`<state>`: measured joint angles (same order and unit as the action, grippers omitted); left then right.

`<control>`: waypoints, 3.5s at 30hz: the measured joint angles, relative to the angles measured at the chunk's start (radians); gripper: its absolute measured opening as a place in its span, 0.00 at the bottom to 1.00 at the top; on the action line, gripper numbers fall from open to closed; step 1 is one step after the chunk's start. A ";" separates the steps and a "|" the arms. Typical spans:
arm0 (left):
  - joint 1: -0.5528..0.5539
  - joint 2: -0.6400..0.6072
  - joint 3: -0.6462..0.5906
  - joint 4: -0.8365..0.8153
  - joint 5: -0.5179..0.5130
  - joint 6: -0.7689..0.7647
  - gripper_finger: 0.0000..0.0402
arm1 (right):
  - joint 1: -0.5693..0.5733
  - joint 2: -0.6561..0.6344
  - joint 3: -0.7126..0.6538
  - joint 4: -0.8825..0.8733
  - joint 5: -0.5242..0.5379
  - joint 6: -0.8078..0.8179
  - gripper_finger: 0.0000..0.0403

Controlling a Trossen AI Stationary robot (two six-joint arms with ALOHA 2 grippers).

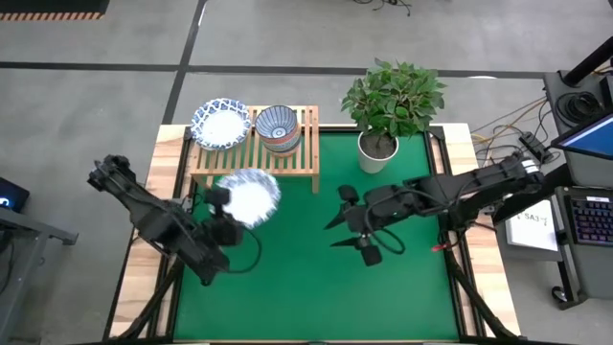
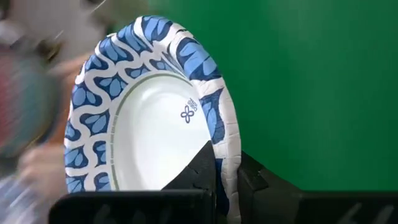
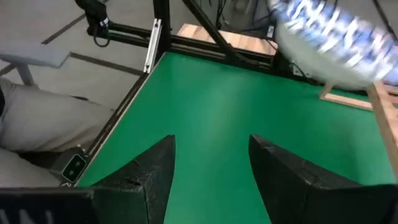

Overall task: Place and stack bowls onto a shelf
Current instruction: Stack the white bowl on top of the other white bowl on the shelf, then return to Home Position

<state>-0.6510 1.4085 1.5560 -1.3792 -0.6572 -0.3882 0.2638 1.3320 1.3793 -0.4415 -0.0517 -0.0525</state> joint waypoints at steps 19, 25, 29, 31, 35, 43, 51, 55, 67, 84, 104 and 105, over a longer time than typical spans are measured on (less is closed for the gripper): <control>0.527 -0.314 0.041 -0.187 -0.234 0.052 0.00 | 0.002 -0.003 -0.144 0.112 0.001 -0.001 0.48; 0.826 -0.332 0.034 -0.104 -0.053 0.229 0.00 | 0.002 0.011 -0.145 0.126 0.001 -0.001 0.48; 0.944 -0.301 0.016 0.015 0.023 0.355 0.00 | 0.002 0.011 -0.148 0.128 0.001 -0.001 0.48; 0.997 -0.279 0.007 0.065 0.023 0.404 0.00 | 0.002 0.011 -0.148 0.131 0.001 -0.001 0.48; 1.078 -0.220 -0.009 0.116 0.050 0.446 0.00 | 0.002 0.011 -0.149 0.133 0.001 -0.001 0.48; 1.115 -0.113 -0.038 0.122 0.056 0.454 0.03 | 0.002 0.011 -0.157 0.132 0.001 0.012 0.48; 1.114 -0.066 -0.038 0.121 0.057 0.448 0.20 | 0.002 0.011 -0.163 0.131 0.001 0.017 0.48; 1.114 -0.068 -0.038 0.117 0.057 0.434 0.30 | 0.002 0.011 -0.172 0.131 0.001 0.029 0.48; 1.079 -0.209 -0.043 0.097 0.481 0.219 0.45 | 0.002 0.011 -0.266 0.241 0.001 0.051 0.48; 0.334 -0.678 -0.869 1.104 0.538 0.148 0.41 | -0.129 -0.132 -0.583 0.620 -0.113 -0.079 0.48; 0.317 -1.089 -1.326 1.338 0.404 0.277 0.17 | -0.274 -0.426 -0.905 0.882 -0.193 -0.015 0.48; 0.320 -1.112 -1.351 1.351 0.404 0.279 0.15 | -0.278 -0.431 -0.915 0.900 -0.193 -0.014 0.48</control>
<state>-0.3314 0.2961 0.2055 -0.0278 -0.2531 -0.1093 -0.0147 0.9007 0.4639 0.4580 -0.2443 -0.0666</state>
